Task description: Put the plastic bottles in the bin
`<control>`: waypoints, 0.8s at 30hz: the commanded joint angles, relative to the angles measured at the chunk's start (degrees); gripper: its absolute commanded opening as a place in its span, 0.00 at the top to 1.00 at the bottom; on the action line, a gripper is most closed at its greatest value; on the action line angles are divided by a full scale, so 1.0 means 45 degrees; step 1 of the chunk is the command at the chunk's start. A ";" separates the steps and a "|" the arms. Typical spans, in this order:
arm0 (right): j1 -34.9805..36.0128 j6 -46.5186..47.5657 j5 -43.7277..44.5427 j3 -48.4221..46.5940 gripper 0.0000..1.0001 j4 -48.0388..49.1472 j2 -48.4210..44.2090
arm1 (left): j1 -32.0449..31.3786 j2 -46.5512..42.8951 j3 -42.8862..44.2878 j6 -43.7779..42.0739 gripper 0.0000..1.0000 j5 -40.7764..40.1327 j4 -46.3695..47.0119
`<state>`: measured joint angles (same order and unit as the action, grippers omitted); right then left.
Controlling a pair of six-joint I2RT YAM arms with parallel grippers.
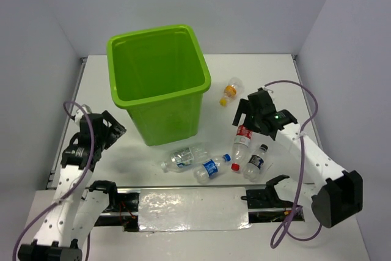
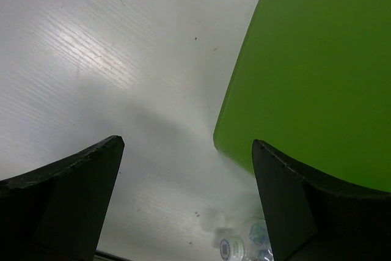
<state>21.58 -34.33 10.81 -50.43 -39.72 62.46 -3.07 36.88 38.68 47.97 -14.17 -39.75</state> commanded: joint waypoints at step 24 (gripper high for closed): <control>-0.0128 -0.1259 0.1816 -0.0176 0.51 0.1349 0.2686 | 0.0077 0.0377 0.0681 0.0904 0.01 -0.1187 0.1704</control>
<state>21.32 -39.57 15.07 -47.29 -32.47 79.42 -3.07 38.74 38.79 51.20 -18.81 -33.58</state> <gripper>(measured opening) 0.581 0.993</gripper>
